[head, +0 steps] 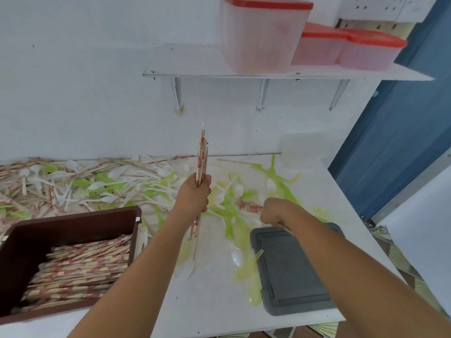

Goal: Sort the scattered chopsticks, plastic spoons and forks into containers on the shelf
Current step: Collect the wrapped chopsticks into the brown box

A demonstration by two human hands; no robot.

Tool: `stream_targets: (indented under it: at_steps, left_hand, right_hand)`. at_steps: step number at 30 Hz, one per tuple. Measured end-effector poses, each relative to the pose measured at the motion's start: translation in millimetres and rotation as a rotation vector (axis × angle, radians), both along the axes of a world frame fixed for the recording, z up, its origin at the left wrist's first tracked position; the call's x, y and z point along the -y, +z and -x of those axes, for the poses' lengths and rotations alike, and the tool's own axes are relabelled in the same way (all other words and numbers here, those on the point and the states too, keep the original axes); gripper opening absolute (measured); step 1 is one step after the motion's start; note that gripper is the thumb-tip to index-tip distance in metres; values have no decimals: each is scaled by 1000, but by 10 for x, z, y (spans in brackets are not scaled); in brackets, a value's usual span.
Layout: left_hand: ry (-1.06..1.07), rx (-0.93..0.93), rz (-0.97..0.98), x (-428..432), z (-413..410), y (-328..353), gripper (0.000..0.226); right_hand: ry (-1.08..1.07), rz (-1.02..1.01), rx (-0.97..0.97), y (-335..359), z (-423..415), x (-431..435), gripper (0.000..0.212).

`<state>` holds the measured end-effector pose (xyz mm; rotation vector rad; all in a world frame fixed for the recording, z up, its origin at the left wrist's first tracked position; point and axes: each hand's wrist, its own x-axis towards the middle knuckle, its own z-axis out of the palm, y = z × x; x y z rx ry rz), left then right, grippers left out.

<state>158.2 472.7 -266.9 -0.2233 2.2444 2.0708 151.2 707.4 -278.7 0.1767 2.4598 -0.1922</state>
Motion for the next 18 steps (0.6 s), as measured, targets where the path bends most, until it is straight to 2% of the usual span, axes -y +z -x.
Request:
stream_targets:
  at_steps: [2, 4, 7, 10, 12, 14, 16, 18]
  left_hand:
    - [-19, -21, 8, 16, -9, -8, 17]
    - [-20, -34, 17, 41, -42, -13, 19]
    - [27, -66, -3, 85, -139, 33, 28]
    - [86, -171, -89, 124, -350, 153, 39]
    - [112, -250, -90, 142, -583, 152, 51]
    - [97, -301, -46, 140, -861, -1, 60]
    - [47, -268, -8, 130, -1116, -244, 61]
    - [37, -213, 2, 117, -1254, -472, 58]
  right_hand:
    - [51, -73, 35, 39, -46, -20, 14]
    - [-86, 75, 40, 98, -70, -65, 15]
    - [-369, 586, -150, 188, -145, -77, 14]
    - [-434, 1108, -402, 277, -424, 114, 8]
    - [-459, 1299, -510, 199, -719, 325, 12]
    - [-511, 1353, -554, 10, -1005, 557, 17]
    - [-544, 1296, -534, -232, -1211, 777, 17]
    - [-565, 1208, -510, -410, -1316, 940, 36]
